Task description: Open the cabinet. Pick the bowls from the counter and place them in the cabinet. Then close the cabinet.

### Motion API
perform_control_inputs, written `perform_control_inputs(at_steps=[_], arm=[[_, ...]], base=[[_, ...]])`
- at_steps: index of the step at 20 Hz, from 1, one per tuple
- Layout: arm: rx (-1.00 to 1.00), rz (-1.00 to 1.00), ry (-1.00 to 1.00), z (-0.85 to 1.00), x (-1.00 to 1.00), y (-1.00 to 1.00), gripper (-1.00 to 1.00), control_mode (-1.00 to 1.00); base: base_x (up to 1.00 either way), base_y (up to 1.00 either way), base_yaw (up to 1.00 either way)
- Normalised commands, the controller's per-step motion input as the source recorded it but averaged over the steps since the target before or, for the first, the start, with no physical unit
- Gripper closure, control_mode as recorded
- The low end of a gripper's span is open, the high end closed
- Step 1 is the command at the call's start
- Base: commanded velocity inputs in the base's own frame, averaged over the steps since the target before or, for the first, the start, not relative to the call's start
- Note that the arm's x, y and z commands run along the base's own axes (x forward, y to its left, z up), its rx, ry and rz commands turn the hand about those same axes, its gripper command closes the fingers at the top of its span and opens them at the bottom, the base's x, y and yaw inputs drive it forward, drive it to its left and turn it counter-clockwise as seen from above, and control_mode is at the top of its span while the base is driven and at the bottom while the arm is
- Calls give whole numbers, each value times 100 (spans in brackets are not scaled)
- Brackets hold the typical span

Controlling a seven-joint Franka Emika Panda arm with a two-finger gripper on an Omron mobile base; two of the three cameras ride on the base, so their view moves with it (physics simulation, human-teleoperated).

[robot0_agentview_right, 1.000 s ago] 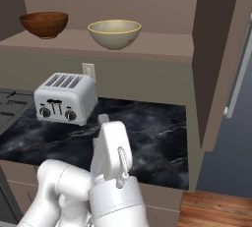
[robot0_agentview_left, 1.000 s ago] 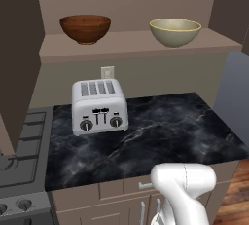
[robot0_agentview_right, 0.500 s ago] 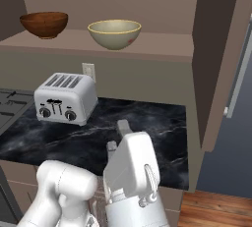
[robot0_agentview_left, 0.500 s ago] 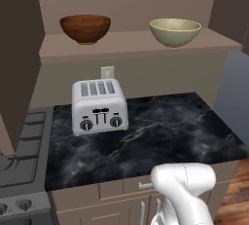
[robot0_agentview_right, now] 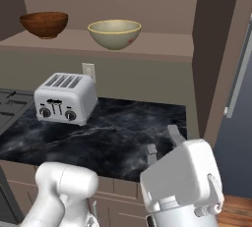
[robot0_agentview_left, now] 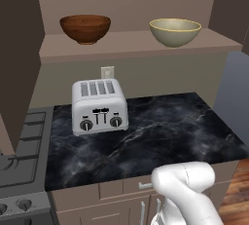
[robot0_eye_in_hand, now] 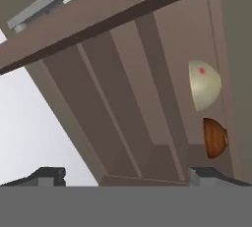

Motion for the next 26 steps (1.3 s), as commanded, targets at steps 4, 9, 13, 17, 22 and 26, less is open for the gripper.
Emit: perform_control_inputs(at_steps=[4,9,13,17,22,26], arm=[[0,0,0,-1,0,-54,-100,-100],[-6,0,0,-29,15,-43,-100,-100],[-11,0,0,-50,34,-33,-100,-100],[-8,2,0,-38,38,-47,-100,-100],[0,4,0,-17,22,-60,-100,-100],[-3,3,0,-20,34,-33,-100,-100]], base=[[0,0,0],[0,0,0],[0,0,0],[0,0,0],[0,0,0],[0,0,0]])
